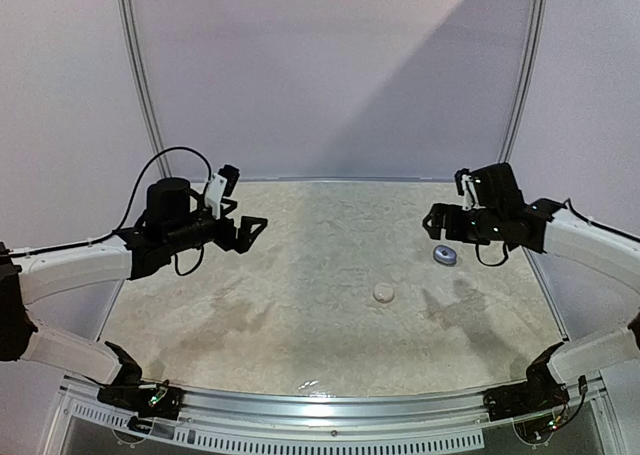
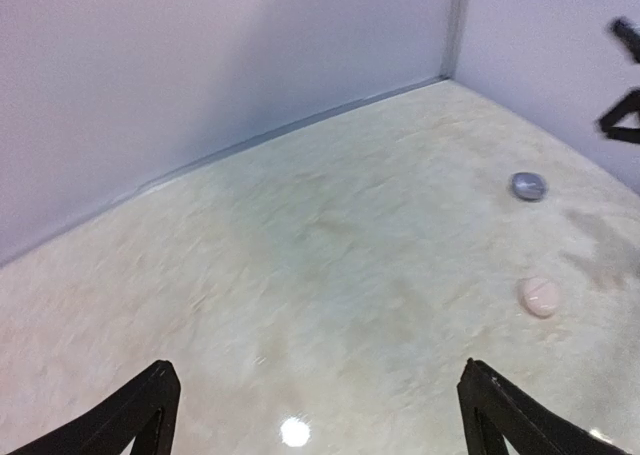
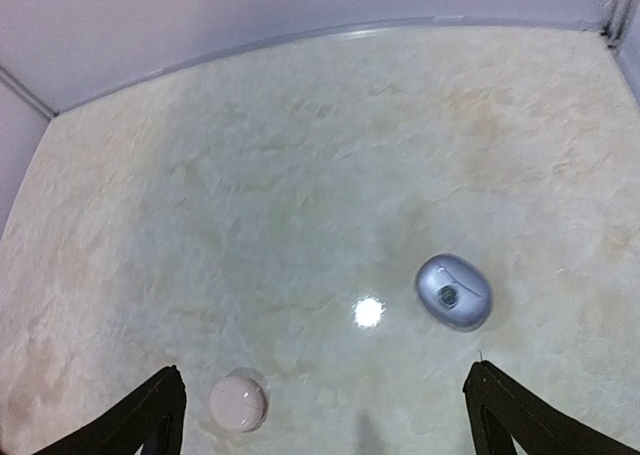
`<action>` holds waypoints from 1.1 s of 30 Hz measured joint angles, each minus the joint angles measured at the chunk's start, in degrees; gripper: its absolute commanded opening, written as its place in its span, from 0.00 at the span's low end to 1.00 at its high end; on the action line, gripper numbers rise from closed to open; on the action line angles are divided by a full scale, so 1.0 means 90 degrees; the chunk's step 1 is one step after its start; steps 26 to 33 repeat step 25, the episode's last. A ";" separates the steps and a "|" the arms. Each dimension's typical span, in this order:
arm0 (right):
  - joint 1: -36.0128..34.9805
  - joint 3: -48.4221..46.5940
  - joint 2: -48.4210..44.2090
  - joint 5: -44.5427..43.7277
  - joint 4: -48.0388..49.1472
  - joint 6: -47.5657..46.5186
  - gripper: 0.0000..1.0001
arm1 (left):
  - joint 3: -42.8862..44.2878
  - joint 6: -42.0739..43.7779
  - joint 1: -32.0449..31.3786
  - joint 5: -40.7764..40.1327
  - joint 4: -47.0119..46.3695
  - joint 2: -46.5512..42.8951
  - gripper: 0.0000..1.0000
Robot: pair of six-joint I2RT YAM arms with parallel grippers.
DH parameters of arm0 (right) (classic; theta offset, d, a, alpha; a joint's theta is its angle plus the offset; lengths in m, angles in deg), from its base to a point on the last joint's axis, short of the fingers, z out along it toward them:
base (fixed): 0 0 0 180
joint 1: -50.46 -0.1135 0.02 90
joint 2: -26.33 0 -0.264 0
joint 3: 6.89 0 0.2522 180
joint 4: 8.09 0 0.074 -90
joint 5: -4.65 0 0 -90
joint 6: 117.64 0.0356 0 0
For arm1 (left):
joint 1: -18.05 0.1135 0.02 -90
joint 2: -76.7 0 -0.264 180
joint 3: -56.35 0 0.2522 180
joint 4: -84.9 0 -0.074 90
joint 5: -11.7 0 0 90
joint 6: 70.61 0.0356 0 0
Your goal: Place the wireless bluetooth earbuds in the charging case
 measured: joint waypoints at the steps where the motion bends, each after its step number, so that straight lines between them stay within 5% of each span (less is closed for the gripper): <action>1: 0.0002 0.0347 -0.0396 -0.0359 0.0301 -0.0044 0.99 | -0.0131 -0.0092 0.0121 -0.0233 0.0007 0.0000 0.99; 6: 0.0109 0.2215 -0.1807 -0.1736 0.1749 -0.0126 0.99 | -0.0835 -0.0585 0.1022 -0.1112 0.0036 -0.0083 0.99; 12: 0.0301 0.3551 -0.2985 -0.2526 0.2229 0.0007 0.99 | -0.1384 -0.1214 0.2084 -0.1229 0.0168 -0.0563 0.99; 23: 0.0301 0.3660 -0.3534 -0.3917 0.1370 0.1428 0.99 | -0.1843 -0.0848 0.3157 -0.1224 -0.0100 -0.1443 0.99; 33: 0.0301 0.3660 -0.3546 -0.4010 0.1333 0.1622 0.99 | -0.1967 -0.0663 0.3223 -0.1222 -0.0177 -0.1481 0.99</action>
